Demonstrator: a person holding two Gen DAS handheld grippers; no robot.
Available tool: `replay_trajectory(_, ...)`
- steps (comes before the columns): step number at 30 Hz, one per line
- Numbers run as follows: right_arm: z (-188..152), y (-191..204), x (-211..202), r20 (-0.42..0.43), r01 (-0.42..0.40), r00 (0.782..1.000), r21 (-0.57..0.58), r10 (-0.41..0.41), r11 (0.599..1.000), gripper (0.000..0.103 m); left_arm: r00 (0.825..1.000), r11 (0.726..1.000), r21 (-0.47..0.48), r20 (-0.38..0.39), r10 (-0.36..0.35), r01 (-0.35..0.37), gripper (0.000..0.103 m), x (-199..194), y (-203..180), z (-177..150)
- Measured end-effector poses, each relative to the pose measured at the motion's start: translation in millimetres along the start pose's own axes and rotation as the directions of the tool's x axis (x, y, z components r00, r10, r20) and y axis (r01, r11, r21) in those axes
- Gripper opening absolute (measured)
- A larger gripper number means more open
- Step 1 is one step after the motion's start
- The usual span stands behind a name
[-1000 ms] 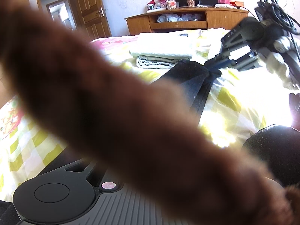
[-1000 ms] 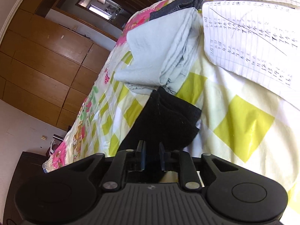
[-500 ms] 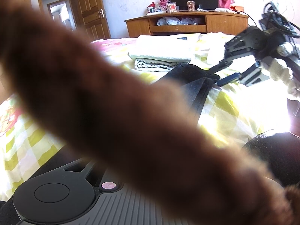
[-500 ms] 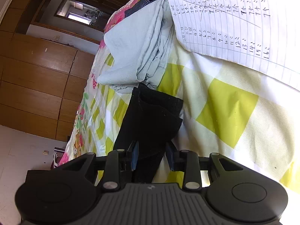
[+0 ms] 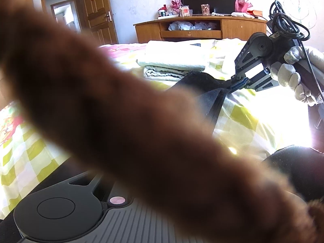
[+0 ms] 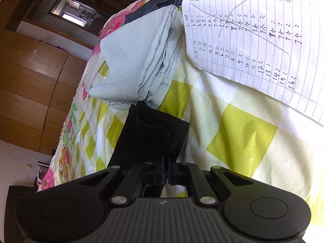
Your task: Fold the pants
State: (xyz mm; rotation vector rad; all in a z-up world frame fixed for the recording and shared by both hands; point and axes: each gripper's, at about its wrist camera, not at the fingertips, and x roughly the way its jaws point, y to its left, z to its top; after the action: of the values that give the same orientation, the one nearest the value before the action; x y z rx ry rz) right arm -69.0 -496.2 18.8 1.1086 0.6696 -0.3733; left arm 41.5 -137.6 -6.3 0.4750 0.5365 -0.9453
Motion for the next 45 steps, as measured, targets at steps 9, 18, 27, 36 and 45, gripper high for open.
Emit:
replay_trajectory(9, 41, 106, -33, 0.051, -0.287, 0.952, -0.204, 0.303, 0.936, 0.021, 0.999, 0.999, 0.015, 0.035, 0.035, -0.036, 0.020, -12, 10, 14)
replay_trajectory(18, 34, 7, 20, -0.011, -0.037, 0.999, -0.092, 0.036, 0.995, 0.020, 1.000, 1.000, 0.026, 0.009, -0.010, 0.010, 0.023, 3, -3, 8)
replay_trajectory(27, 20, -17, 2, -0.032, -0.067, 0.997, -0.062, 0.065, 0.996, 0.028, 0.997, 0.998, 0.027, -0.069, -0.046, 0.048, 0.023, 13, -12, -7)
replay_trajectory(36, 6, -10, 30, -0.095, -0.075, 0.993, -0.034, 0.072, 0.997, 0.048, 0.998, 1.000, 0.009, -0.068, -0.005, 0.006, 0.023, 1, -9, -10)
replay_trajectory(45, -3, 5, 54, -0.099, -0.068, 0.993, -0.020, 0.066, 0.997, 0.035, 0.996, 0.998, -0.048, -0.074, -0.045, 0.041, 0.023, 8, -16, -22)
